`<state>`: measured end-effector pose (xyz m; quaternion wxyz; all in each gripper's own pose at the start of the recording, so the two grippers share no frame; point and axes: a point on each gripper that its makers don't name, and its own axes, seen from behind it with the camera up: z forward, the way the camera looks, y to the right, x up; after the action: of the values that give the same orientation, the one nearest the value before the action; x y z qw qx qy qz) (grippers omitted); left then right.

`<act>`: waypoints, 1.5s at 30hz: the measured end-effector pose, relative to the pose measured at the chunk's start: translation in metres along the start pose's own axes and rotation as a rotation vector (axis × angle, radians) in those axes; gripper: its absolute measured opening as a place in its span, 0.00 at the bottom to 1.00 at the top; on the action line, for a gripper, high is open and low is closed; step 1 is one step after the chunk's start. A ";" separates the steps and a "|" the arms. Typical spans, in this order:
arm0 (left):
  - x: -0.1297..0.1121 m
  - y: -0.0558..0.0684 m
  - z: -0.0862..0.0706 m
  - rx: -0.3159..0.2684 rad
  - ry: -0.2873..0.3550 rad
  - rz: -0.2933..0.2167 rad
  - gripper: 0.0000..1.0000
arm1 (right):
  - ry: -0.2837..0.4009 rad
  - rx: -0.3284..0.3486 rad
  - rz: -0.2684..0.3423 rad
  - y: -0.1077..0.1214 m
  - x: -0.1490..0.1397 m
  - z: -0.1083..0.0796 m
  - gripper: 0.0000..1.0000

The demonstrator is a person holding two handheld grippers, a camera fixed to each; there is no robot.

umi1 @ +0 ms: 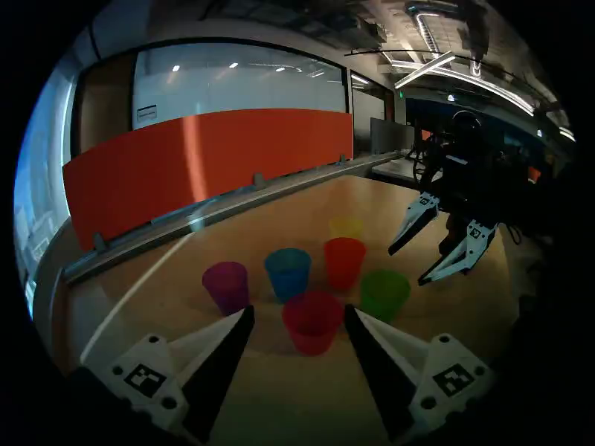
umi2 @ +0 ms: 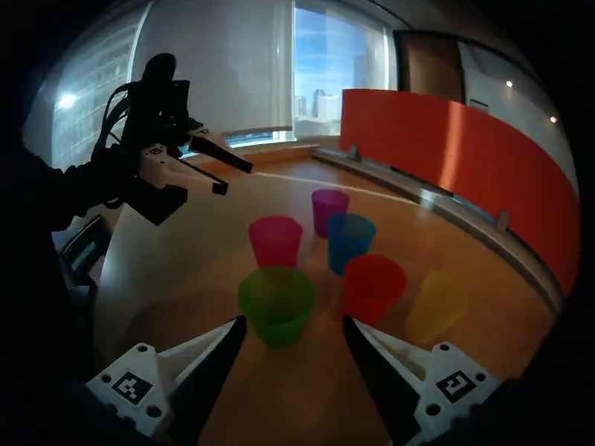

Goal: Pour water

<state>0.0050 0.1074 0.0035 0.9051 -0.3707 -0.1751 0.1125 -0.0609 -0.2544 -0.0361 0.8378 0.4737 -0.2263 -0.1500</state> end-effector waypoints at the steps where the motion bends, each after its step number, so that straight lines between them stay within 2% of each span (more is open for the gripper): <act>1: 0.000 0.000 0.000 0.000 0.000 0.000 0.89 | -0.001 0.004 -0.003 -0.002 0.000 0.002 0.99; 12: -0.001 -0.001 0.001 -0.001 -0.003 0.005 0.89 | -0.013 0.044 -0.014 -0.015 -0.001 0.034 1.00; 24: -0.005 -0.005 0.002 0.002 -0.007 0.002 0.89 | -0.027 0.053 -0.024 -0.016 -0.003 0.057 1.00; 29: -0.006 -0.007 0.002 0.003 -0.009 0.003 0.89 | -0.029 0.053 -0.026 -0.016 -0.004 0.060 0.99; 33: -0.006 -0.006 0.002 0.001 -0.011 0.005 0.89 | -0.031 0.055 -0.025 -0.015 -0.005 0.061 0.92; 45: -0.004 -0.010 0.007 0.000 -0.017 0.015 0.89 | -0.014 0.063 -0.010 -0.013 -0.002 0.055 0.92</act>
<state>-0.0002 0.1038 0.0141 0.9027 -0.3712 -0.1801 0.1223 -0.0915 -0.3003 -0.0230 0.8201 0.4997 -0.2346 -0.1504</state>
